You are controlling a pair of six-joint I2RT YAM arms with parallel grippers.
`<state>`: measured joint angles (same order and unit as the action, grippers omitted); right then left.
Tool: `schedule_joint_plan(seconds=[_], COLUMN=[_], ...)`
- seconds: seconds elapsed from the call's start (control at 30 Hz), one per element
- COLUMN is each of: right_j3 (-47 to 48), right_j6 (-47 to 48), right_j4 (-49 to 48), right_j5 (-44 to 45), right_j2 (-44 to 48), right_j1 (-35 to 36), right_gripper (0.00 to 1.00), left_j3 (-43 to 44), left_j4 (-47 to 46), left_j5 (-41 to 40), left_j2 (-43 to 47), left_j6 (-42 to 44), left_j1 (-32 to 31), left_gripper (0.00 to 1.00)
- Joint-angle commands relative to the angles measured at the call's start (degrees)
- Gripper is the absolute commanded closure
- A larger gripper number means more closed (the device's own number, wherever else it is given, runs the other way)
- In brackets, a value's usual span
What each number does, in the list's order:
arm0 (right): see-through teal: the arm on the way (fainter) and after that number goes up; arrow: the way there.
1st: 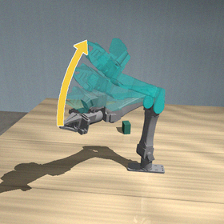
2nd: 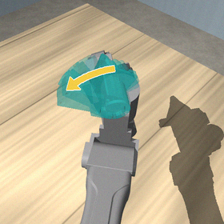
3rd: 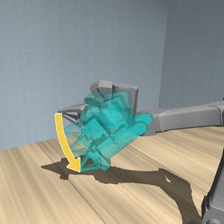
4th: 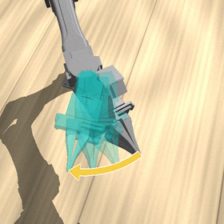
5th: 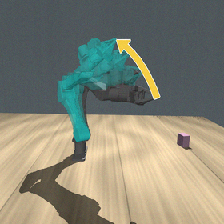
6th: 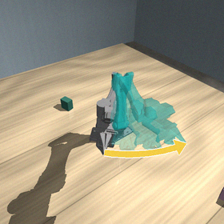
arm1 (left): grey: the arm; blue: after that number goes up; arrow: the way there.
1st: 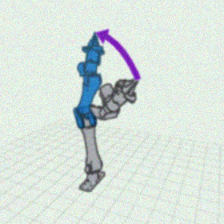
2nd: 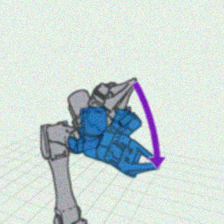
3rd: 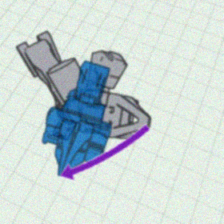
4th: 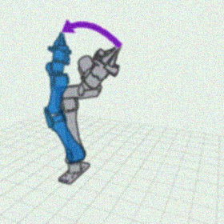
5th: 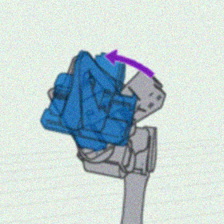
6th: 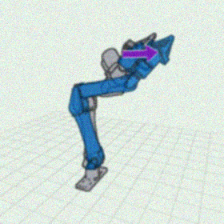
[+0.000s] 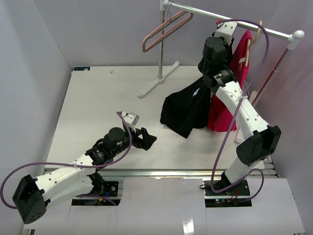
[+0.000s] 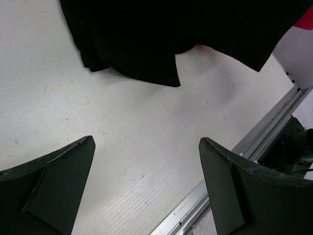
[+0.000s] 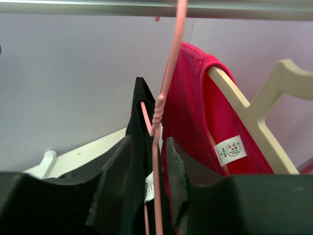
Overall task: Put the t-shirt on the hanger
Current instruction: Place the hanger at the clothesline.
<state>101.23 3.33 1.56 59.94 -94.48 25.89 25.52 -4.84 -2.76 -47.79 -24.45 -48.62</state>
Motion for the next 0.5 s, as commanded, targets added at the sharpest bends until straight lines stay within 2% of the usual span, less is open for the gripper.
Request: schedule_joint_plan(seconds=[0.0,0.03,0.2,0.33,0.37,0.43,0.47], right_j3=[4.3,5.0,6.5,13.6,14.2,14.2,13.4], right_j6=[-2.8,-2.8,-5.0,-7.6,-7.9,-8.8,-9.5], right_j4=[2.8,3.5,10.3,21.2,23.4,25.3,26.8], right_j5=[-1.3,-1.7,-8.4,-13.0,-14.2,-15.9,-20.4], right_j2=[3.0,3.4,7.1,7.2,7.6,8.3,9.6], right_j1=[0.1,0.1,0.6,2.0,2.4,2.5,2.8], right_gripper=[0.50,0.45,0.30,0.06,0.02,0.04,0.09], left_j3=[-0.3,-0.4,-1.0,-1.2,-1.1,-1.1,-1.0], left_j4=[-1.2,-1.2,-1.0,-1.1,-1.2,-1.2,-1.3], left_j5=[0.2,0.2,-1.6,-1.9,-1.7,-1.0,-0.9], left_j2=[0.2,0.4,2.2,2.8,2.7,2.5,2.4], left_j6=[0.5,0.5,0.7,0.7,0.6,0.6,0.7], left_j1=[-0.3,-0.3,-0.4,-0.4,-0.4,-0.4,-0.4], left_gripper=[0.02,0.02,0.02,0.02,0.02,0.02,0.02])
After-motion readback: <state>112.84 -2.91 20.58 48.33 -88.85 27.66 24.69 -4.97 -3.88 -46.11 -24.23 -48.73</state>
